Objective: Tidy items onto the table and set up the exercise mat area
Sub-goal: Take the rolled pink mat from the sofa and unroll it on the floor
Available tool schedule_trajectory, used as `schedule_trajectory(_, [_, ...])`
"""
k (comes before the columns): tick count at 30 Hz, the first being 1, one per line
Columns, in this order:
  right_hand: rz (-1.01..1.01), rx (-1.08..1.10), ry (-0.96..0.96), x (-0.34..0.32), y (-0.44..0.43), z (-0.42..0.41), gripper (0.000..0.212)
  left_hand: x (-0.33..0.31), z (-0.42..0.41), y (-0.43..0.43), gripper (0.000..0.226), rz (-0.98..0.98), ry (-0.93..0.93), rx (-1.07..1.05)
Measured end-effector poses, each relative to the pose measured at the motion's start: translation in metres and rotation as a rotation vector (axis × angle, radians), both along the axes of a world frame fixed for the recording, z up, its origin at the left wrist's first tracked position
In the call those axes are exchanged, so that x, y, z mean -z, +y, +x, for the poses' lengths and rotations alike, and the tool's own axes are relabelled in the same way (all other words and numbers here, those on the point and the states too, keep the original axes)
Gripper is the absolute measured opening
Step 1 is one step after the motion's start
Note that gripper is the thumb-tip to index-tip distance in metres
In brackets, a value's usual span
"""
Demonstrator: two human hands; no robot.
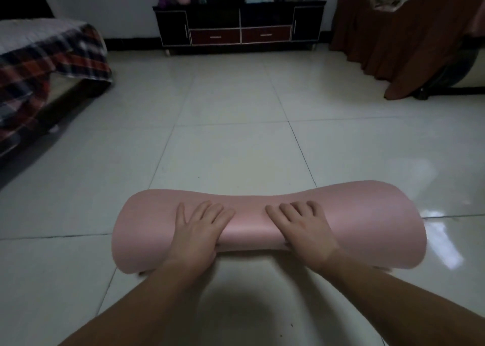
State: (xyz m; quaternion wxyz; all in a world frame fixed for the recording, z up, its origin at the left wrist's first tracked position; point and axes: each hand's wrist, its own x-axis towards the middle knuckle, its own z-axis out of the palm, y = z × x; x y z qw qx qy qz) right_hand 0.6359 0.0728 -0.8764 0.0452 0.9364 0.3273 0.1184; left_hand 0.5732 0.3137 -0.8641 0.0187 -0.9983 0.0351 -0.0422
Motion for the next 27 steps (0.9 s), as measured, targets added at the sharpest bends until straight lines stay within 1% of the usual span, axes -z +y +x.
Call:
schedule_trajectory(2, [0.012, -0.019, 0.02, 0.011, 0.008, 0.008, 0.093, 0.005, 0.008, 0.004, 0.08, -0.008, 0.053, -0.027])
schedule_trajectory(4, [0.035, -0.029, 0.042, 0.021, 0.01, 0.01, 0.093, 0.017, 0.01, 0.005, 0.081, -0.059, 0.061, -0.03])
schedule_trajectory(6, [0.035, -0.023, 0.067, 0.033, 0.008, 0.01, 0.095, 0.024, 0.007, 0.004, 0.081, -0.05, 0.126, -0.028])
schedule_trajectory(8, [-0.022, 0.002, 0.133, 0.043, 0.007, 0.004, 0.103, 0.03, 0.003, 0.004, 0.084, -0.024, 0.183, -0.024])
schedule_trajectory(10, [-0.071, 0.017, 0.215, 0.046, 0.008, -0.004, 0.105, 0.037, 0.001, 0.006, 0.089, -0.019, 0.206, -0.016])
schedule_trajectory(11, [-0.058, 0.021, 0.249, 0.045, 0.007, -0.007, 0.103, 0.041, -0.002, 0.007, 0.093, -0.023, 0.234, -0.007])
schedule_trajectory(13, [0.089, 0.031, 0.282, 0.033, 0.0, -0.007, 0.087, 0.046, -0.009, 0.009, 0.097, -0.031, 0.272, 0.009])
schedule_trajectory(15, [0.276, 0.047, 0.285, 0.019, -0.009, 0.002, 0.066, 0.044, -0.015, 0.008, 0.094, -0.073, 0.271, -0.001])
schedule_trajectory(16, [0.305, 0.066, 0.257, 0.015, -0.014, 0.009, 0.064, 0.041, -0.016, 0.007, 0.09, -0.115, 0.246, -0.018])
schedule_trajectory(17, [0.282, 0.1, 0.238, 0.012, -0.018, 0.019, 0.07, 0.039, -0.017, 0.006, 0.087, -0.147, 0.205, -0.042])
schedule_trajectory(18, [0.219, 0.153, 0.259, 0.011, -0.02, 0.027, 0.082, 0.036, -0.018, 0.005, 0.084, -0.162, 0.163, -0.062])
schedule_trajectory(20, [0.115, 0.265, 0.375, 0.008, -0.018, 0.041, 0.104, 0.032, -0.018, 0.004, 0.078, -0.163, 0.109, -0.083])
schedule_trajectory(21, [0.099, 0.296, 0.419, 0.007, -0.016, 0.045, 0.109, 0.03, -0.018, 0.003, 0.076, -0.165, 0.109, -0.095])
schedule_trajectory(23, [0.11, 0.312, 0.46, -0.001, -0.013, 0.05, 0.11, 0.023, -0.012, 0.002, 0.072, -0.187, 0.14, -0.123])
schedule_trajectory(25, [0.113, 0.263, 0.418, -0.01, -0.013, 0.045, 0.102, 0.012, -0.002, -0.001, 0.068, -0.214, 0.131, -0.139])
schedule_trajectory(27, [0.119, 0.169, 0.36, -0.018, -0.015, 0.033, 0.091, 0.003, 0.005, -0.006, 0.063, -0.257, 0.107, -0.154])
